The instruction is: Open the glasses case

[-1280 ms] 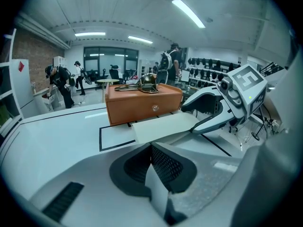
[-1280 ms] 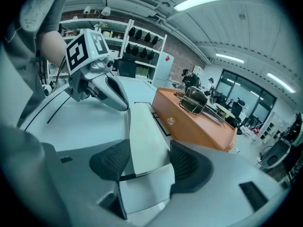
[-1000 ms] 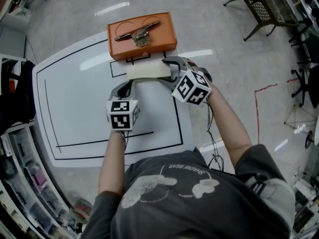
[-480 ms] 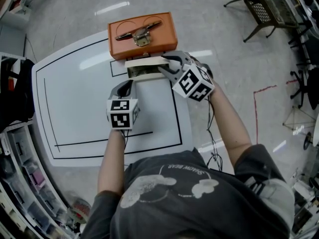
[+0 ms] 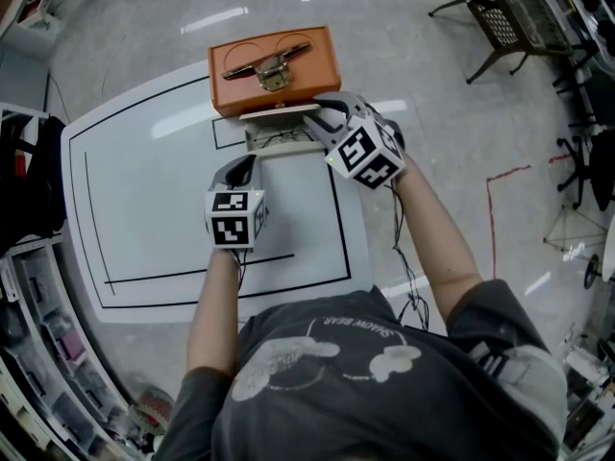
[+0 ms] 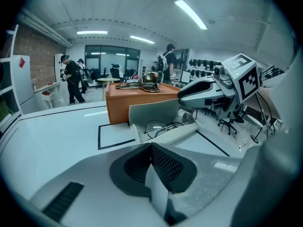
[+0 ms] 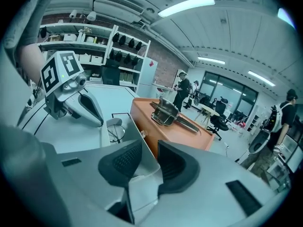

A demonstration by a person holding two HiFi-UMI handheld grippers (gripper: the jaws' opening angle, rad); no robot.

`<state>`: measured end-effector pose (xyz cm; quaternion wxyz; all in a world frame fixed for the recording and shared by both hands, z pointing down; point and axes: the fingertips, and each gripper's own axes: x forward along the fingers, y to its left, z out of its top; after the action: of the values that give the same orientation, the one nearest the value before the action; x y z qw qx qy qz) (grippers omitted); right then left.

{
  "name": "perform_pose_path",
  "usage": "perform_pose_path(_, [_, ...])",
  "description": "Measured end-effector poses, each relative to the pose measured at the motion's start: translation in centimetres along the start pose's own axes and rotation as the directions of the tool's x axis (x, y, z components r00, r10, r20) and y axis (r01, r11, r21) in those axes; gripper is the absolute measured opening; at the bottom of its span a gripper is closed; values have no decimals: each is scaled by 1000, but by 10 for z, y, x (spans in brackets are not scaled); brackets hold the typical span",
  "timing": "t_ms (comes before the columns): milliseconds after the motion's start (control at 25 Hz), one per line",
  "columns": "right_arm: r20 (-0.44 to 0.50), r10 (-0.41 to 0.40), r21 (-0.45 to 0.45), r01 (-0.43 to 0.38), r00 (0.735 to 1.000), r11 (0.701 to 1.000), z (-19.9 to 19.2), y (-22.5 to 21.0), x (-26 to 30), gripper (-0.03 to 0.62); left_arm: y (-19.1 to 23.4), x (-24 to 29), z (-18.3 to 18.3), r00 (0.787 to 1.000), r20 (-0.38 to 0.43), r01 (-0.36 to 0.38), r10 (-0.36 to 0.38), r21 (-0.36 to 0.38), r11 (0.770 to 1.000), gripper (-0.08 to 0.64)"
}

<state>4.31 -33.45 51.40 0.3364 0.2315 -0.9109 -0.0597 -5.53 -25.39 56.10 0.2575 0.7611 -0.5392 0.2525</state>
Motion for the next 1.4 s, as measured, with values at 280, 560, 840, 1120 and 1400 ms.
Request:
perform_pose_path(280, [1,-58,-1,58,998,998,6,-3,-13,127,1,-9,5,1000,23,9,-9,-10,1000,2])
perform_pose_path(560, [39,-157,4,157,987,988,29,5,-50,116,-7,-40,12,996,78,37,-36,-10,999,2])
perform_pose_path(840, [43,-259,14,258,965,966,52,37,-87,38,-14,-92,14,985,151,76,-78,22,997,2])
perform_pose_path(1120, [66,-304,75,299,950,951,73,84,-116,2,-4,-144,-8,980,177,84,-88,29,996,2])
perform_pose_path(1400, [107,-350,178,328,931,928,102,131,-146,0,0,-202,-24,969,224,100,-106,38,994,2])
